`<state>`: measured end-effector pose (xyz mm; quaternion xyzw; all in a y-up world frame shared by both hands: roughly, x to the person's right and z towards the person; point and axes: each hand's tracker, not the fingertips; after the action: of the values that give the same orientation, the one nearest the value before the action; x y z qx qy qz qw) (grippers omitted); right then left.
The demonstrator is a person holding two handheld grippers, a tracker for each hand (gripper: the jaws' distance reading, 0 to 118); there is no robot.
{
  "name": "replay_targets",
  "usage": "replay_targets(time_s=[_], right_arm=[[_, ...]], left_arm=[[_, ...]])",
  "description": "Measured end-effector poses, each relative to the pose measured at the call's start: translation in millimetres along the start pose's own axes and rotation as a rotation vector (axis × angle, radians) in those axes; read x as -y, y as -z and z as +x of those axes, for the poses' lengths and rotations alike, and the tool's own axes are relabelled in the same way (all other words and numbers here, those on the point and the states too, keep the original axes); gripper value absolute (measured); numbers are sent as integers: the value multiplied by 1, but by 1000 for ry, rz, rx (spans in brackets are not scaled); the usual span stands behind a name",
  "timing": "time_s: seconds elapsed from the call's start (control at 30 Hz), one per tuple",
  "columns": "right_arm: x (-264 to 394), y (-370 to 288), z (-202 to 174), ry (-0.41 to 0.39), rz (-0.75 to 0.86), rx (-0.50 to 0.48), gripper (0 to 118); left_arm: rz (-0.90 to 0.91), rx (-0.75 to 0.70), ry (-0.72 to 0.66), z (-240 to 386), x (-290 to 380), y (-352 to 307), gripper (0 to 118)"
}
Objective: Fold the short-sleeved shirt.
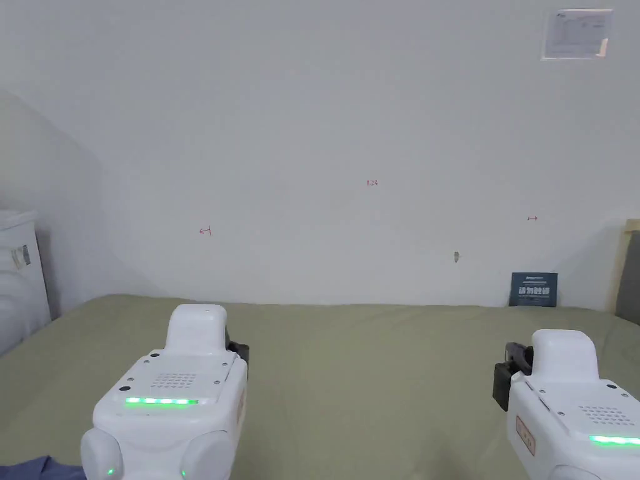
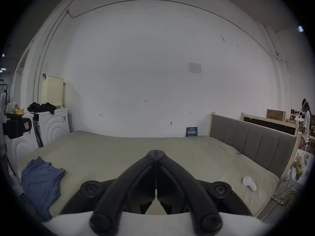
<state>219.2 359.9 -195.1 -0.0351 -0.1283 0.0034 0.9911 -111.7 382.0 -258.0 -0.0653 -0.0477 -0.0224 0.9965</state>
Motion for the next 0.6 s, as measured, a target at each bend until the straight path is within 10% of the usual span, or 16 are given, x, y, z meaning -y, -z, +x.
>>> replay_targets(time_s=[0.6], right_arm=[[17,16,-176,3,-16,-450,2]], left_arm=[[-79,-438,-35,-163,28,-79,0]])
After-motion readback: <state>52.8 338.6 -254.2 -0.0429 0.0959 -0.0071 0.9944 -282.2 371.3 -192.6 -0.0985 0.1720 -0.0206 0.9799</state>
